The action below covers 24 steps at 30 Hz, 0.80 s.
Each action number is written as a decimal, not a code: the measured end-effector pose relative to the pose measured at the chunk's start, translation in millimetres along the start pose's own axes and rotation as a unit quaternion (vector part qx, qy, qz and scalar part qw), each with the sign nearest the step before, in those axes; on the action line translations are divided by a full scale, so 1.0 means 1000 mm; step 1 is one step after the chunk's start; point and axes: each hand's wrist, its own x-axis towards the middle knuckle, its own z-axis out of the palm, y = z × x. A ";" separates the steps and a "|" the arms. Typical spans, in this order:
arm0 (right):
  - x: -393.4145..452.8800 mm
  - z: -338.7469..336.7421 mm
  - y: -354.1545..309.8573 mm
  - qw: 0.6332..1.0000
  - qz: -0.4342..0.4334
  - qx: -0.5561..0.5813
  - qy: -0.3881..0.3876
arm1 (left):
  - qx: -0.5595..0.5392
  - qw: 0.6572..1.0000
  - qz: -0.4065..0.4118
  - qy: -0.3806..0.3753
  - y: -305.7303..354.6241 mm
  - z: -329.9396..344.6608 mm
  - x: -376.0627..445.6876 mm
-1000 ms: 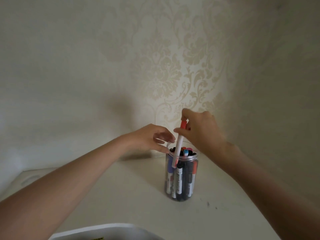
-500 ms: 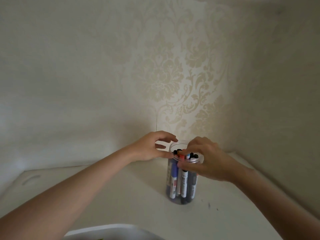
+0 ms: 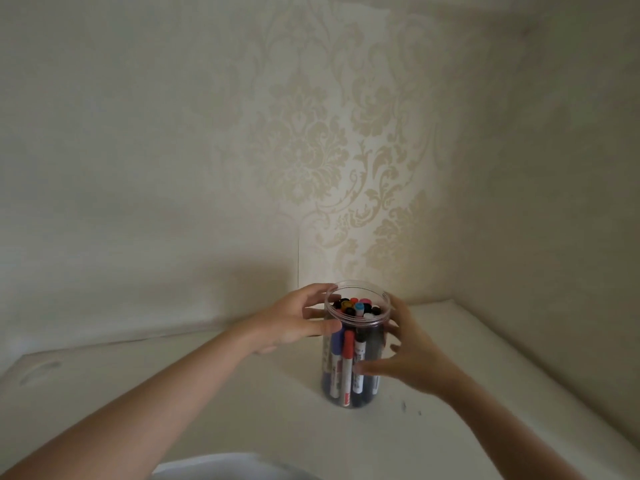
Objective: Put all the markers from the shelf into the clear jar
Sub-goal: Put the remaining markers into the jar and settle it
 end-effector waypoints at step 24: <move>0.011 -0.041 -0.027 0.968 -0.063 -0.244 0.014 | 0.110 0.990 0.057 0.071 0.008 0.031 0.009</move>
